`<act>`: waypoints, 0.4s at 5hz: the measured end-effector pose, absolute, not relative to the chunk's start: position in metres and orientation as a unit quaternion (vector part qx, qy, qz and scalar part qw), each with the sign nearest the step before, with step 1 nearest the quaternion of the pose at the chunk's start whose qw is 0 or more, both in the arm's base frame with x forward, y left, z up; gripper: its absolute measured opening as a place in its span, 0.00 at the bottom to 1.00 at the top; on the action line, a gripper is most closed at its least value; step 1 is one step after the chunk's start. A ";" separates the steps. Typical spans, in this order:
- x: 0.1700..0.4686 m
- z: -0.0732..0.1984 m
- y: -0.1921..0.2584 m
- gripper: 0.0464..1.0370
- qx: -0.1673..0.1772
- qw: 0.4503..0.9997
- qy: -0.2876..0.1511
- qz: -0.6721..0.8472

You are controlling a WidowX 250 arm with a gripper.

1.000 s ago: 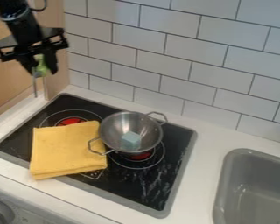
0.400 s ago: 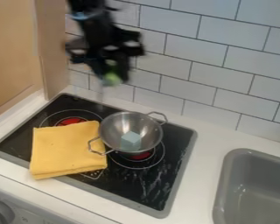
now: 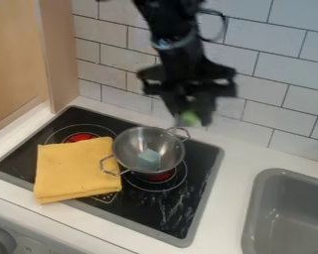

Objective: Moved the thing

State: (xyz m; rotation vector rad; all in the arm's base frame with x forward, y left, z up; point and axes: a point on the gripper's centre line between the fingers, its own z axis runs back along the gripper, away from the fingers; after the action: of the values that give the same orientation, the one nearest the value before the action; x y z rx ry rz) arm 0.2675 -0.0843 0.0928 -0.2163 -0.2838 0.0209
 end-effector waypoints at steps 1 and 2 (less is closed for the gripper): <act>0.260 0.077 -0.098 0.30 -0.096 0.988 -0.124 -0.016; 0.257 0.061 -0.102 0.31 -0.086 0.990 -0.111 -0.019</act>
State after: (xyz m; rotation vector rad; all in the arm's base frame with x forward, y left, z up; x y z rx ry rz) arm 0.2571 -0.1016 0.0614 -0.1721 -0.2234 -0.0385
